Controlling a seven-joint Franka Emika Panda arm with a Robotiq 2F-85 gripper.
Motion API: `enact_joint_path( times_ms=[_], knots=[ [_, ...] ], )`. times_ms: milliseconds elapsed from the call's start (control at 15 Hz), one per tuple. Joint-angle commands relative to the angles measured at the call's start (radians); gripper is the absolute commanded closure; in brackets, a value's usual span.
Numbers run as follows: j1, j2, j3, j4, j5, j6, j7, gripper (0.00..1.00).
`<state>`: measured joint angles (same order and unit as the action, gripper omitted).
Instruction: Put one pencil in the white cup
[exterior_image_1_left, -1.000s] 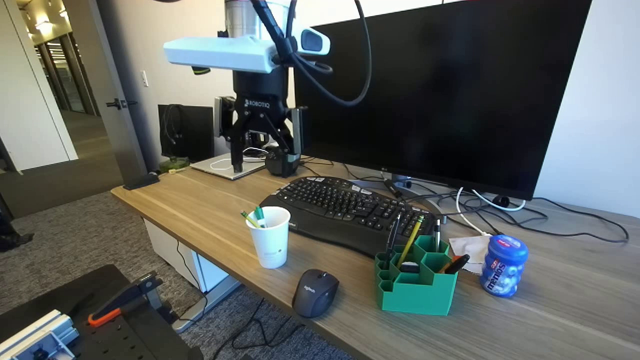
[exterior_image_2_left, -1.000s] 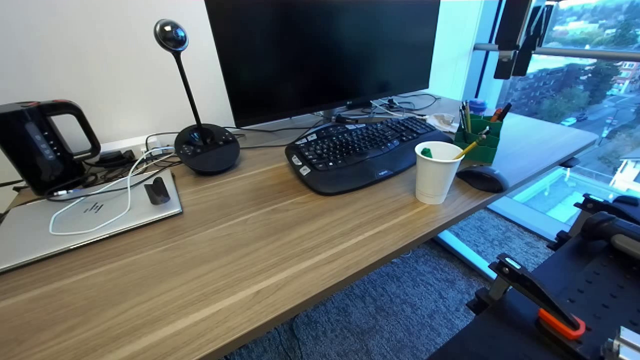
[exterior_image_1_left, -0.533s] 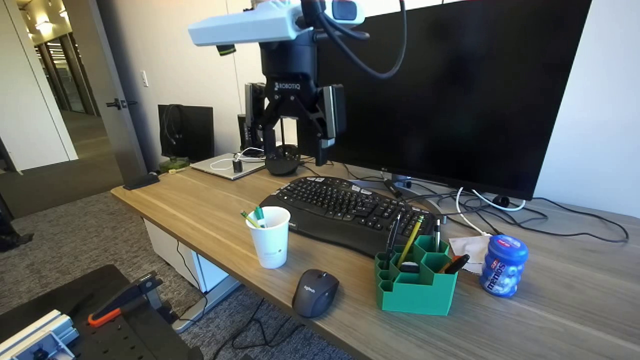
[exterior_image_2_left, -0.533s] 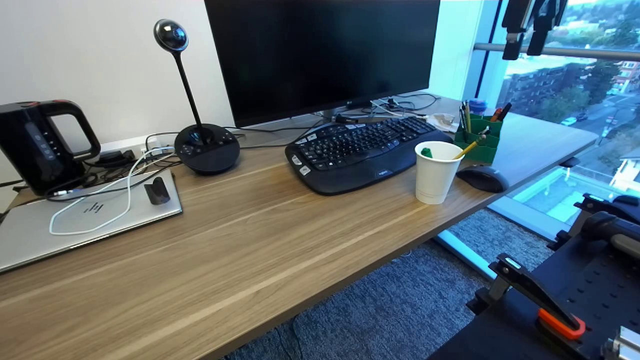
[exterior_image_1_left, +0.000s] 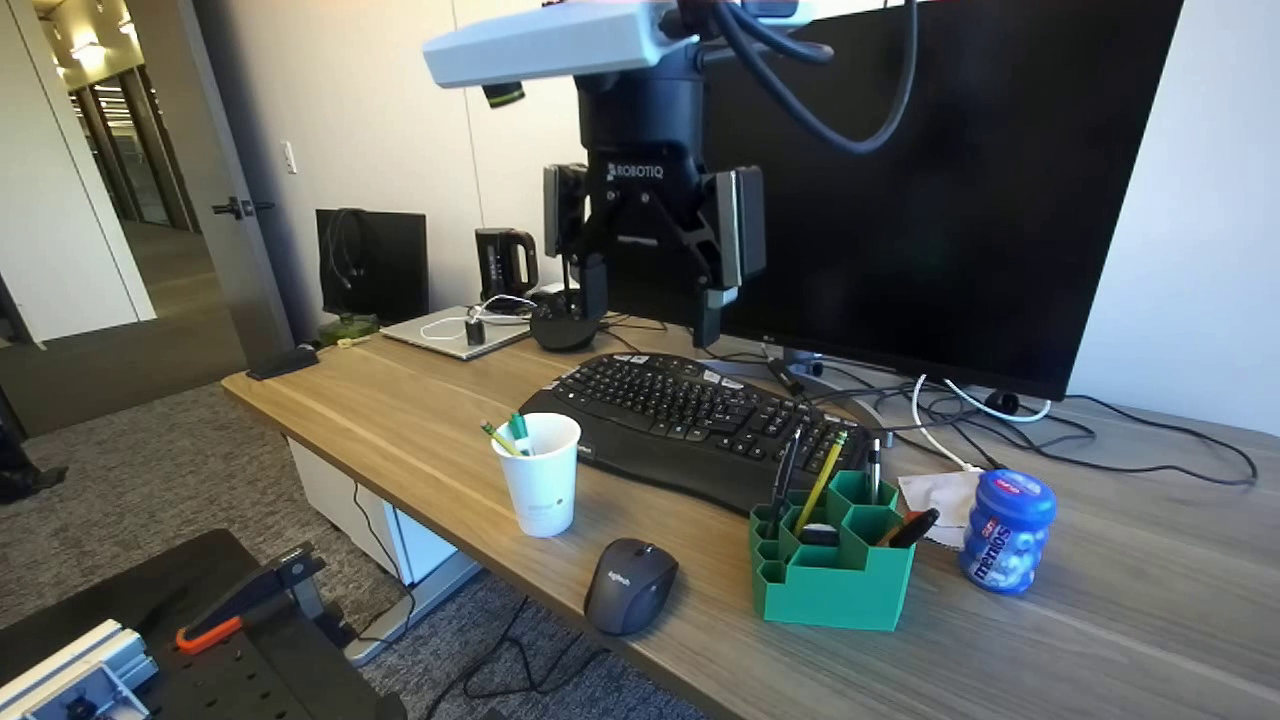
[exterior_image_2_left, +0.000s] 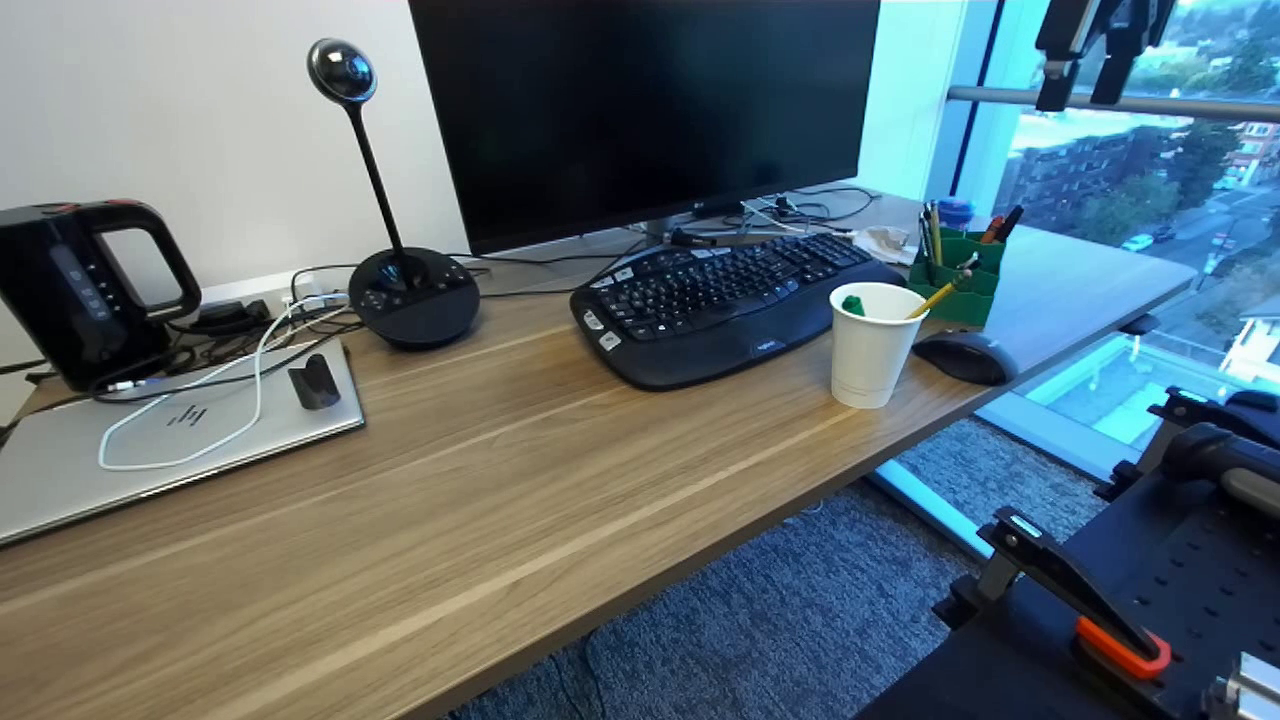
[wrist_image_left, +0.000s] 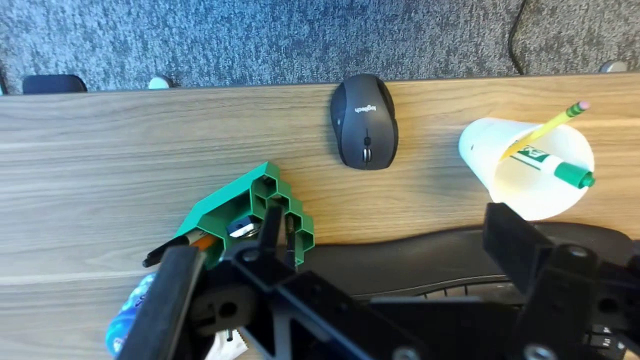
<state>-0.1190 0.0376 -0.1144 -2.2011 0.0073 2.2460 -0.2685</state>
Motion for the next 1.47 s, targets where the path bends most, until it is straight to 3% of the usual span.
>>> enact_joint_path(
  times_ms=[0, 333, 1400],
  knots=[
    [-0.021, 0.034, -0.016, 0.032, 0.02, 0.025, -0.014, 0.0],
    [-0.05, 0.079, -0.035, 0.067, 0.032, 0.034, -0.003, 0.0],
    [-0.051, 0.075, -0.033, 0.056, 0.019, 0.03, 0.0, 0.0]
  ],
)
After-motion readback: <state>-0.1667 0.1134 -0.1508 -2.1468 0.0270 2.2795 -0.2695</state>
